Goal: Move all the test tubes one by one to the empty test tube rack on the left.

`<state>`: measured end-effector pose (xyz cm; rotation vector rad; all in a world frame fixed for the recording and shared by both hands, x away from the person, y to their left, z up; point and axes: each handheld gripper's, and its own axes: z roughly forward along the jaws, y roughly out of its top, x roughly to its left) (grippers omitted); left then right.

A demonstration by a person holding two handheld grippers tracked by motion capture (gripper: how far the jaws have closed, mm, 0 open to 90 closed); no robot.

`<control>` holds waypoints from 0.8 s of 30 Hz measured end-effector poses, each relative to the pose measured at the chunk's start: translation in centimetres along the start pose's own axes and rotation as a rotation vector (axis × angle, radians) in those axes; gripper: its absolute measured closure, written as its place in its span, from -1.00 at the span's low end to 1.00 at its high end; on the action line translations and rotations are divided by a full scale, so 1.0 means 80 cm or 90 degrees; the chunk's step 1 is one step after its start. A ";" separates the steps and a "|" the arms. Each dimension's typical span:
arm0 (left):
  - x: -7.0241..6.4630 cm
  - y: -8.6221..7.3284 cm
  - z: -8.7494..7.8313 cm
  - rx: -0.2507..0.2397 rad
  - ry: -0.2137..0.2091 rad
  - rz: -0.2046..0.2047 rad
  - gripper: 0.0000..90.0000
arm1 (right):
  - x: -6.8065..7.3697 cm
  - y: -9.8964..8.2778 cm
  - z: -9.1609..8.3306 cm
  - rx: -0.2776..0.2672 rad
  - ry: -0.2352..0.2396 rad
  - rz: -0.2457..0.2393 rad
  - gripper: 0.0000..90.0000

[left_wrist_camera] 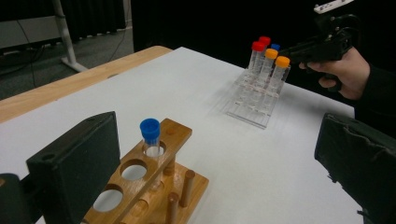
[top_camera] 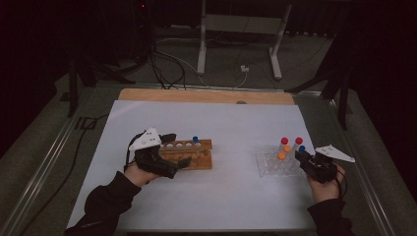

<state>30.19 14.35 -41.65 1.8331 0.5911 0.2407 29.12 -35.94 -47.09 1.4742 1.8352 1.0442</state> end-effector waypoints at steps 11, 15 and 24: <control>0.001 -0.008 -0.001 0.011 -0.016 -0.008 -0.97 | 0.006 0.014 -0.017 -0.018 -0.008 -0.022 0.70; 0.002 -0.008 -0.002 0.015 -0.022 -0.008 -0.97 | 0.010 0.031 -0.037 -0.052 -0.011 -0.039 0.70; -0.001 -0.005 -0.002 0.016 -0.037 -0.003 -0.97 | 0.034 0.073 -0.086 -0.159 0.001 -0.082 0.70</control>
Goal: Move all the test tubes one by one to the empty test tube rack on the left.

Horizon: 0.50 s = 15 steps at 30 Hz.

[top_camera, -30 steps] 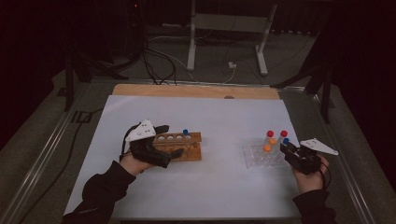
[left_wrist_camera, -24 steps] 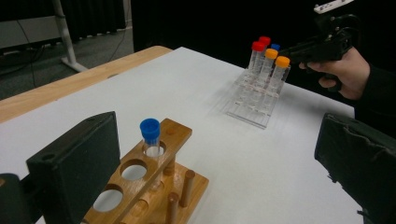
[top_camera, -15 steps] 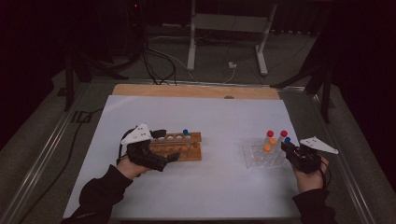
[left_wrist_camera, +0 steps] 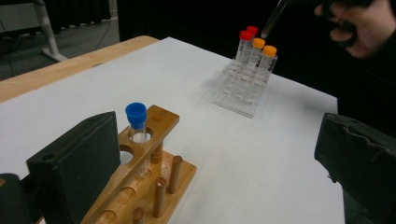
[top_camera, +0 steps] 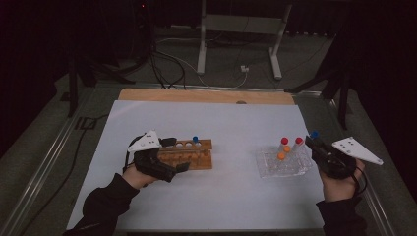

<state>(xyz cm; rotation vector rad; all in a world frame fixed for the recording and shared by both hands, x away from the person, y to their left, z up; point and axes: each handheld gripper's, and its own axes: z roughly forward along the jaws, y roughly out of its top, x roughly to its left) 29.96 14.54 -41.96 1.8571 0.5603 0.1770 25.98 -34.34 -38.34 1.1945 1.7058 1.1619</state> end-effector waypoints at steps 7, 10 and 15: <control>-0.003 0.003 0.002 0.005 -0.008 0.003 -0.97 | 0.032 0.020 0.003 -0.027 0.070 -0.018 0.70; -0.004 0.005 0.004 0.006 -0.016 0.005 -0.97 | 0.049 0.021 0.013 -0.018 0.106 -0.027 0.70; -0.007 0.008 0.008 0.007 -0.030 0.009 -0.97 | 0.082 0.014 0.033 0.010 0.169 -0.044 0.70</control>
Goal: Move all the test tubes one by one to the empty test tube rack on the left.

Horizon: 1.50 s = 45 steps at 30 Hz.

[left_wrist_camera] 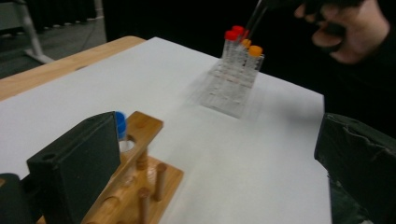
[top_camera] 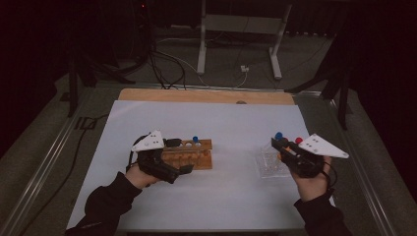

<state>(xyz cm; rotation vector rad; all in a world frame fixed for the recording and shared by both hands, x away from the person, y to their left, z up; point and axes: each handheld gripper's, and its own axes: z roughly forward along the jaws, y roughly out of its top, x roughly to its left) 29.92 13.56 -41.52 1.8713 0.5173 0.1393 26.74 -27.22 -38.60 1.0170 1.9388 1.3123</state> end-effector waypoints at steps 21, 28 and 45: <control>-0.022 0.012 0.026 -0.016 -0.074 0.046 -0.65 | 0.112 -0.033 0.076 0.112 0.223 -0.073 0.70; -0.031 0.013 0.042 -0.014 -0.102 0.065 -0.30 | 0.128 -0.033 0.082 0.121 0.254 -0.077 0.70; -0.041 0.007 0.065 0.020 -0.110 0.093 0.36 | 0.139 -0.031 0.082 0.120 0.272 -0.086 0.70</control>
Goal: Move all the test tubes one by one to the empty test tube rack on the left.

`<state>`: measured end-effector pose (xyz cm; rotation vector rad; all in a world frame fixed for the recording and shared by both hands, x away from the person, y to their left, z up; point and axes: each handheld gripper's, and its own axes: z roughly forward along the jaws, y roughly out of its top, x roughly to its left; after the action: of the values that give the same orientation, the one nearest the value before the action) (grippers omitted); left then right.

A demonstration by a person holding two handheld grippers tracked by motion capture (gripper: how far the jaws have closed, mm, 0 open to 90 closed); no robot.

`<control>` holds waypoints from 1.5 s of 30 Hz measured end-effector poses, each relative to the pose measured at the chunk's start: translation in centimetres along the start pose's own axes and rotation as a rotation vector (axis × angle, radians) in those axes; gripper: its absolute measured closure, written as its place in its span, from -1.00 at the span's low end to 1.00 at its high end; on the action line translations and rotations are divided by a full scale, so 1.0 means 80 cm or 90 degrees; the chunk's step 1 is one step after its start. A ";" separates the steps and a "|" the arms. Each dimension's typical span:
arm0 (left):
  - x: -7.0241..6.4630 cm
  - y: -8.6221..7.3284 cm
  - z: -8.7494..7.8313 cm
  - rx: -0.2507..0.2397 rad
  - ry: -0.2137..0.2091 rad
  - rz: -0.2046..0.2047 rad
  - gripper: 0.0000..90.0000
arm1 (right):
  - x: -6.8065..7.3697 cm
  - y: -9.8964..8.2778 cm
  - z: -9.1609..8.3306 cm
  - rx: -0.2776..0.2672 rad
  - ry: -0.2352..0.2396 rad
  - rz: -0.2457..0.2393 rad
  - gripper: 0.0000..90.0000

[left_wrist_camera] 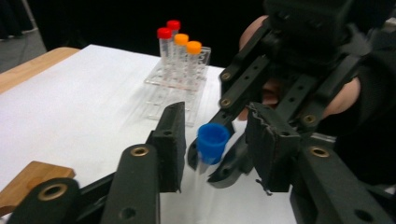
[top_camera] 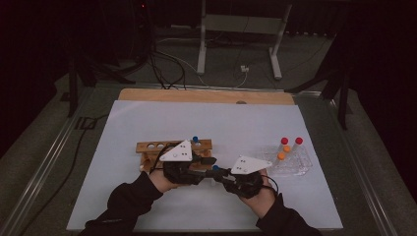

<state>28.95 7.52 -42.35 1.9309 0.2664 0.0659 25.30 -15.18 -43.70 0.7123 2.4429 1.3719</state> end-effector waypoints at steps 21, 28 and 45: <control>0.012 0.012 -0.014 -0.017 0.026 0.008 0.72 | -0.007 -0.001 -0.010 -0.041 -0.025 0.024 0.17; 0.023 0.030 -0.043 -0.018 0.077 0.013 0.72 | -0.019 -0.001 -0.023 -0.063 -0.040 0.056 -0.22; 0.062 0.045 -0.084 -0.030 0.168 -0.002 0.72 | -0.027 -0.001 -0.038 -0.088 -0.063 0.071 -1.00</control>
<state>33.20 13.50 -36.91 1.8746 0.4395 0.3246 25.75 -18.55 -42.24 0.8713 2.2382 1.4910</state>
